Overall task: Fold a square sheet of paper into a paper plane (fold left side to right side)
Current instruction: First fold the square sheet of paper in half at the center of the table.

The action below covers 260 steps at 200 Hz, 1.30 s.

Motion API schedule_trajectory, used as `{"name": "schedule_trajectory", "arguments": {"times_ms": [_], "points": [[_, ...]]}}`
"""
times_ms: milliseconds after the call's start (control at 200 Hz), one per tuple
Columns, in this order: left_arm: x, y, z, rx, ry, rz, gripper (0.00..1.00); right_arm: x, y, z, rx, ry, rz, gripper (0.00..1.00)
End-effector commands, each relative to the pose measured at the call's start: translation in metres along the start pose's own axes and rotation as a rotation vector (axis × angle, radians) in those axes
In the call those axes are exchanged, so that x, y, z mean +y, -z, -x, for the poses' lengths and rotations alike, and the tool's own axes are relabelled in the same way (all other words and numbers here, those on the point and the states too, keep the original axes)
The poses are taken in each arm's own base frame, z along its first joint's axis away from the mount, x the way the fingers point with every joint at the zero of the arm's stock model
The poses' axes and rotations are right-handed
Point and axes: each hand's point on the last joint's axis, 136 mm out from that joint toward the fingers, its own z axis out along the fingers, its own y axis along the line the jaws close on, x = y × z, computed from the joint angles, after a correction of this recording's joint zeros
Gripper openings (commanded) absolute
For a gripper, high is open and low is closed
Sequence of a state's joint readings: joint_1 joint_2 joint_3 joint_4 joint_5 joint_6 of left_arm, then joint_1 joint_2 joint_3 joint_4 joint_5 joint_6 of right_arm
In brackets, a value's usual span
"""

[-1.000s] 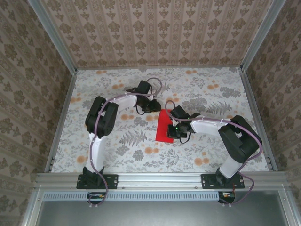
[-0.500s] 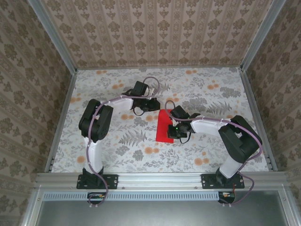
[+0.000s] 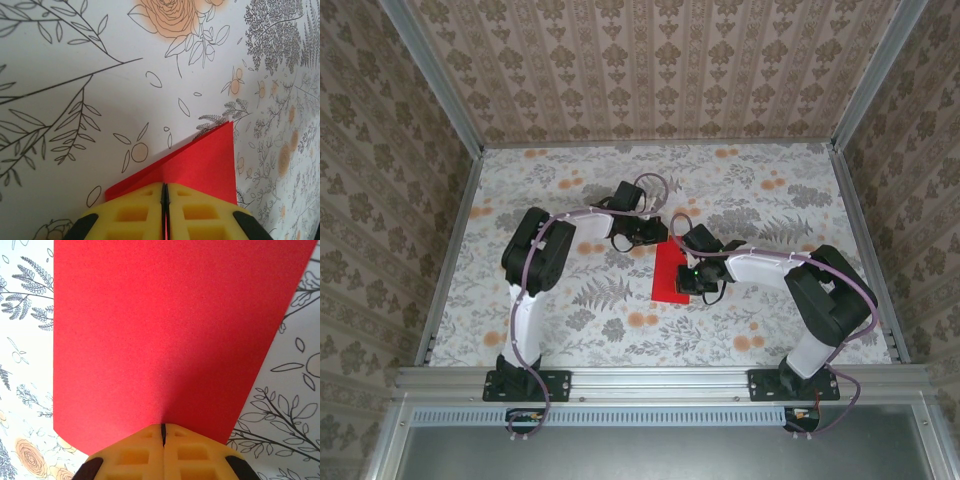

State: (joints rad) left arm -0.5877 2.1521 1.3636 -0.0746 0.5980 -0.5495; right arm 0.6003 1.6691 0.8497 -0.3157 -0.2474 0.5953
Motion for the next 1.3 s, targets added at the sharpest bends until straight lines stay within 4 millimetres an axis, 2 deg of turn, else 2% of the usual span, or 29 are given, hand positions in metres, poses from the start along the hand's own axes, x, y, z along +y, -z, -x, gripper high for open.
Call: {"name": "schedule_trajectory", "arguments": {"times_ms": [0, 230, 500, 675, 825, 900, 1050, 1170, 1200, 1295], "points": [[0.022, -0.005, 0.007, -0.026, 0.031, 0.061, 0.11, -0.049, -0.007, -0.053, 0.195, -0.037, -0.182, 0.06], [0.039, -0.004, 0.02, -0.054, 0.038, 0.143, 0.11, -0.05, -0.006, -0.055, 0.204, -0.033, -0.185, 0.06], [0.046, -0.001, 0.036, -0.076, 0.046, 0.181, 0.11, -0.051, -0.004, -0.058, 0.206, -0.027, -0.183, 0.06], [0.038, 0.009, 0.042, -0.092, 0.025, 0.173, 0.12, -0.041, -0.005, -0.052, 0.178, -0.02, -0.133, 0.06], [0.016, 0.037, 0.046, -0.135, -0.025, 0.159, 0.15, -0.014, 0.004, -0.029, 0.087, -0.007, -0.024, 0.1], [0.005, 0.055, 0.042, -0.153, -0.043, 0.156, 0.16, -0.002, 0.016, -0.014, 0.02, 0.01, 0.016, 0.13], [-0.014, 0.077, 0.019, -0.143, -0.058, 0.128, 0.16, 0.003, 0.047, 0.011, -0.128, 0.02, 0.049, 0.31], [-0.025, 0.076, -0.006, -0.107, -0.048, 0.094, 0.16, -0.011, 0.063, 0.022, -0.204, -0.016, 0.04, 0.45], [-0.027, 0.073, -0.012, -0.092, -0.041, 0.08, 0.16, -0.011, 0.071, 0.025, -0.233, -0.027, 0.053, 0.48], [-0.031, 0.06, -0.023, -0.059, -0.021, 0.046, 0.16, -0.02, 0.076, 0.028, -0.244, -0.081, 0.086, 0.54]]}}
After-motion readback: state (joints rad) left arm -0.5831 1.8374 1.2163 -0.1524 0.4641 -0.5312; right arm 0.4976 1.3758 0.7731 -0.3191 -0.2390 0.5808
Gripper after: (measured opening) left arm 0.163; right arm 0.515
